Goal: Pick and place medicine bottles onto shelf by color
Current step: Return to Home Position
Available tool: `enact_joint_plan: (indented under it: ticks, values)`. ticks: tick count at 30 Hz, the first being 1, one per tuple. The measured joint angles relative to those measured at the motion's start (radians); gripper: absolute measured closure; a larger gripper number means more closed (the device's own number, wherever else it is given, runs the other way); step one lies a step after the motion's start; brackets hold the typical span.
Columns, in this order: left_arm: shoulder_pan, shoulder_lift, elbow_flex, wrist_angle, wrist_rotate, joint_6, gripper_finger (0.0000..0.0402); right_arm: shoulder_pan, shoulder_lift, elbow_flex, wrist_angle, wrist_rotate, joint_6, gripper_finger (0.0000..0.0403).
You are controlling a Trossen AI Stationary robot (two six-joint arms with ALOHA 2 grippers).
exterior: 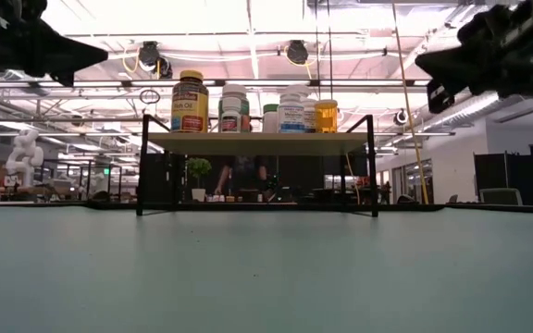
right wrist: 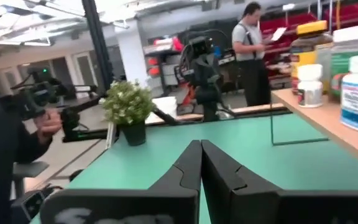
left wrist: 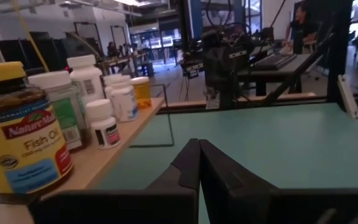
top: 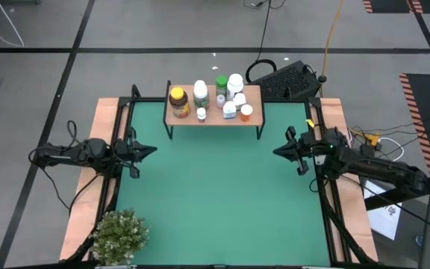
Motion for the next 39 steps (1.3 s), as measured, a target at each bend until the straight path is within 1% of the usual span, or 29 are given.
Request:
enact_joint_plan:
  ticks: [3, 7, 10, 13, 14, 17, 19, 22, 25, 28, 32, 37, 39]
  values:
    - [0.000, 0.000, -0.015, 0.026, 0.009, -0.009, 0.0391, 0.032, -0.012, 0.067, -0.118, 0.020, -0.020, 0.0402]
    - [0.000, 0.000, -0.021, 0.030, 0.009, -0.019, 0.0393, 0.071, -0.045, 0.157, -0.377, 0.088, -0.105, 0.0403]
    - [0.000, 0.000, -0.021, 0.030, 0.009, -0.027, 0.0398, 0.090, -0.094, 0.215, -0.531, 0.119, -0.150, 0.0403]
    - [-0.001, 0.000, -0.021, 0.027, 0.009, -0.039, 0.0392, 0.107, -0.157, 0.214, -0.592, 0.184, -0.161, 0.0403]
    - [-0.003, 0.000, -0.021, 0.026, 0.009, -0.044, 0.0390, 0.113, -0.177, 0.199, -0.591, 0.204, -0.162, 0.0403]
    - [-0.012, 0.000, -0.021, 0.020, 0.009, -0.051, 0.0392, 0.131, -0.221, 0.126, -0.537, 0.205, -0.143, 0.0403]
    - [-0.020, 0.000, -0.021, 0.019, 0.009, -0.049, 0.0397, 0.145, -0.234, 0.067, -0.451, 0.204, -0.105, 0.0403]
    - [-0.029, 0.000, -0.021, 0.030, 0.009, -0.039, 0.0395, 0.174, -0.237, -0.007, -0.312, 0.185, -0.061, 0.0403]
    - [-0.031, 0.000, -0.021, 0.033, 0.009, -0.040, 0.0389, 0.205, -0.236, -0.054, -0.259, 0.175, -0.049, 0.0403]
    - [-0.031, 0.000, -0.021, 0.033, 0.009, -0.051, 0.0394, 0.227, -0.240, -0.079, -0.248, 0.177, -0.079, 0.0403]
    - [-0.031, 0.000, -0.032, 0.045, 0.009, -0.079, 0.0397, 0.232, -0.240, -0.079, -0.286, 0.176, -0.156, 0.0403]
    - [-0.030, 0.000, -0.155, 0.200, 0.009, -0.108, 0.0387, 0.231, -0.240, -0.080, -0.299, 0.173, -0.257, 0.0403]
    - [-0.030, 0.001, -0.154, 0.180, -0.004, -0.107, 0.0387, 0.231, -0.240, -0.081, -0.302, 0.148, -0.275, 0.0403]
